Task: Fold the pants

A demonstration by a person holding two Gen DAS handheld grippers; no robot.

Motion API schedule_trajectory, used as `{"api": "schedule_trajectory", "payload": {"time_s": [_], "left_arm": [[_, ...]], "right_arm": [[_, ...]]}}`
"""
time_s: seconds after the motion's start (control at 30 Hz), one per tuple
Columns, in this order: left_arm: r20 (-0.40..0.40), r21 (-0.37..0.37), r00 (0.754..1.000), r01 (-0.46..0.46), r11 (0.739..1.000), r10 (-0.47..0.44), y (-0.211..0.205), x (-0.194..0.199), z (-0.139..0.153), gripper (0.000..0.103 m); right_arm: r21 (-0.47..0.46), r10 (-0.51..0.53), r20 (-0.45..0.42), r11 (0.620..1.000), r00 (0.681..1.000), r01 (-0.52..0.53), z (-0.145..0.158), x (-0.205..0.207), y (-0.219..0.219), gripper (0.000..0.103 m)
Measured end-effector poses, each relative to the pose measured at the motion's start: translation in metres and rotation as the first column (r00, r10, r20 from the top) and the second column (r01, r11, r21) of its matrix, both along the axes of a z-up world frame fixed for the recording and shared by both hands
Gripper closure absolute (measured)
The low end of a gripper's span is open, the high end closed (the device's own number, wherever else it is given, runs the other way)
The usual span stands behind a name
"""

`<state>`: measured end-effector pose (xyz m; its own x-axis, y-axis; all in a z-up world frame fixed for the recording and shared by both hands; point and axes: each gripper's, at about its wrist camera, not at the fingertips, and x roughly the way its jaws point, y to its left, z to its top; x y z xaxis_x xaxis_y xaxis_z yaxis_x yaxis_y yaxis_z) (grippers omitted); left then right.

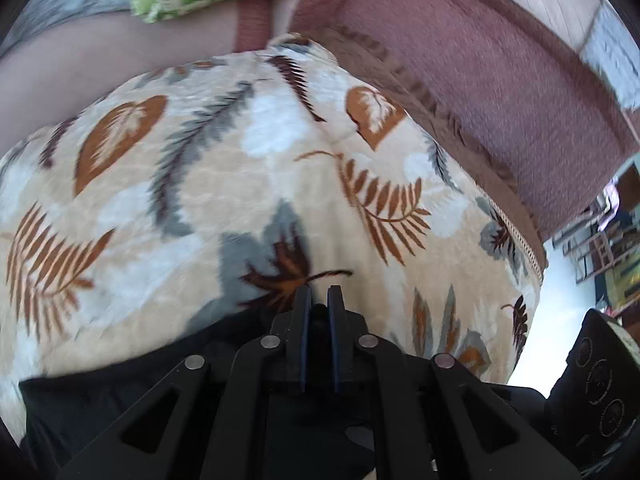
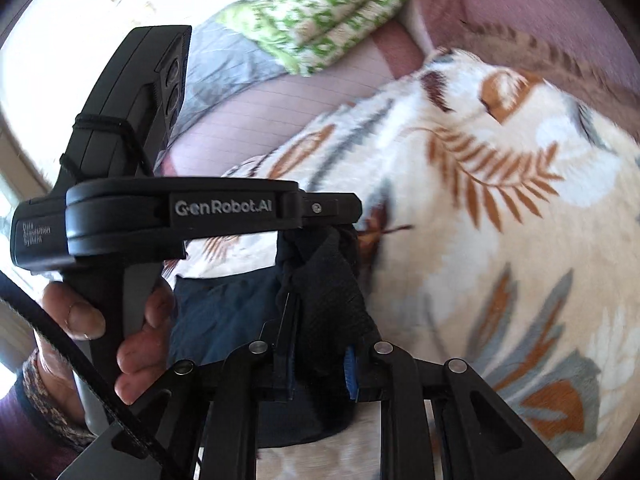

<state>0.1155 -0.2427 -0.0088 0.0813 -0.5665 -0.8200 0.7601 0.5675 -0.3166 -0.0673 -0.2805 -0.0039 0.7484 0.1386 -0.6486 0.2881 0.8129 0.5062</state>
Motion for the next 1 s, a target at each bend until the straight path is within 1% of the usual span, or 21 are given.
{"api": "schedule_trajectory", "payload": {"time_s": [0.07, 0.17, 0.27, 0.4, 0.47, 0.5, 0.53, 0.57, 0.6, 0.63, 0.67, 0.7, 0.73, 0.77, 0.83, 0.87, 0.9, 0.93, 1.0], "left_arm": [[-0.023, -0.027, 0.999, -0.045, 0.999, 0.044, 0.022, 0.006, 0.001, 0.095], [-0.057, -0.047, 0.991, -0.124, 0.991, 0.121, 0.059, 0.016, -0.004, 0.095], [-0.083, -0.042, 0.978, -0.197, 0.979, 0.193, 0.097, 0.025, -0.011, 0.095], [-0.098, -0.03, 0.957, -0.278, 0.96, 0.274, 0.135, 0.032, -0.019, 0.095], [-0.11, -0.023, 0.946, -0.309, 0.951, 0.305, 0.148, 0.035, -0.021, 0.095], [-0.121, -0.021, 0.941, -0.322, 0.947, 0.317, 0.156, 0.037, -0.022, 0.094], [-0.12, -0.018, 0.936, -0.334, 0.942, 0.33, 0.161, 0.038, -0.022, 0.094], [-0.111, -0.013, 0.927, -0.363, 0.932, 0.359, 0.169, 0.039, -0.021, 0.094], [-0.116, -0.02, 0.915, -0.39, 0.92, 0.386, 0.18, 0.041, -0.019, 0.093], [-0.126, -0.025, 0.908, -0.405, 0.914, 0.399, 0.186, 0.042, -0.019, 0.09], [-0.141, -0.033, 0.893, -0.435, 0.9, 0.426, 0.197, 0.044, -0.017, 0.08], [-0.145, -0.035, 0.881, -0.46, 0.887, 0.451, 0.206, 0.045, -0.016, 0.068], [-0.141, -0.04, 0.867, -0.487, 0.872, 0.478, 0.216, 0.045, -0.013, 0.064], [-0.133, -0.048, 0.855, -0.511, 0.858, 0.502, 0.226, 0.043, -0.009, 0.062], [-0.125, -0.059, 0.845, -0.529, 0.847, 0.519, 0.239, 0.037, -0.002, 0.062], [-0.117, -0.062, 0.842, -0.536, 0.842, 0.527, 0.244, 0.032, 0.002, 0.06], [-0.105, -0.06, 0.84, -0.54, 0.84, 0.532, 0.247, 0.027, 0.004, 0.058], [-0.101, -0.058, 0.841, -0.538, 0.841, 0.532, 0.247, 0.024, 0.004, 0.057], [-0.106, -0.044, 0.846, -0.53, 0.847, 0.523, 0.246, 0.017, -0.001, 0.053]], "right_arm": [[-0.009, 0.04, 0.014, 0.999, 0.999, -0.04, 0.006, 0.002, 0.015, 0.083], [-0.019, 0.1, 0.025, 0.995, 0.995, -0.099, 0.012, 0.007, 0.04, 0.083], [-0.031, 0.166, 0.019, 0.986, 0.986, -0.166, 0.011, 0.02, 0.066, 0.083], [-0.065, 0.254, 0.002, 0.965, 0.967, -0.253, 0.006, 0.034, 0.102, 0.083], [-0.062, 0.31, 0.002, 0.949, 0.951, -0.309, 0.002, 0.041, 0.119, 0.08], [-0.055, 0.328, 0.006, 0.943, 0.945, -0.327, 0.0, 0.042, 0.124, 0.078], [-0.032, 0.36, 0.015, 0.933, 0.933, -0.36, -0.002, 0.045, 0.13, 0.067], [0.003, 0.399, 0.018, 0.917, 0.917, -0.399, -0.006, 0.048, 0.134, 0.058], [0.036, 0.431, 0.021, 0.901, 0.902, -0.431, -0.009, 0.049, 0.138, 0.039], [0.08, 0.471, 0.028, 0.878, 0.881, -0.472, -0.012, 0.049, 0.142, 0.035], [0.103, 0.498, 0.033, 0.861, 0.866, -0.499, -0.014, 0.047, 0.145, 0.035], [0.11, 0.512, 0.035, 0.852, 0.858, -0.512, -0.015, 0.047, 0.147, 0.033], [0.112, 0.526, 0.041, 0.842, 0.849, -0.527, -0.014, 0.044, 0.148, 0.029], [0.114, 0.532, 0.049, 0.838, 0.845, -0.534, -0.012, 0.043, 0.148, 0.028], [0.144, 0.539, 0.075, 0.827, 0.839, -0.544, -0.009, 0.042, 0.14, 0.028], [0.174, 0.528, 0.106, 0.824, 0.842, -0.539, -0.005, 0.043, 0.13, 0.028], [0.191, 0.507, 0.136, 0.83, 0.851, -0.525, 0.0, 0.038, 0.121, 0.028], [0.207, 0.456, 0.178, 0.849, 0.872, -0.486, 0.006, 0.032, 0.105, 0.027], [0.228, 0.348, 0.201, 0.893, 0.916, -0.389, 0.01, 0.026, 0.079, 0.025]]}}
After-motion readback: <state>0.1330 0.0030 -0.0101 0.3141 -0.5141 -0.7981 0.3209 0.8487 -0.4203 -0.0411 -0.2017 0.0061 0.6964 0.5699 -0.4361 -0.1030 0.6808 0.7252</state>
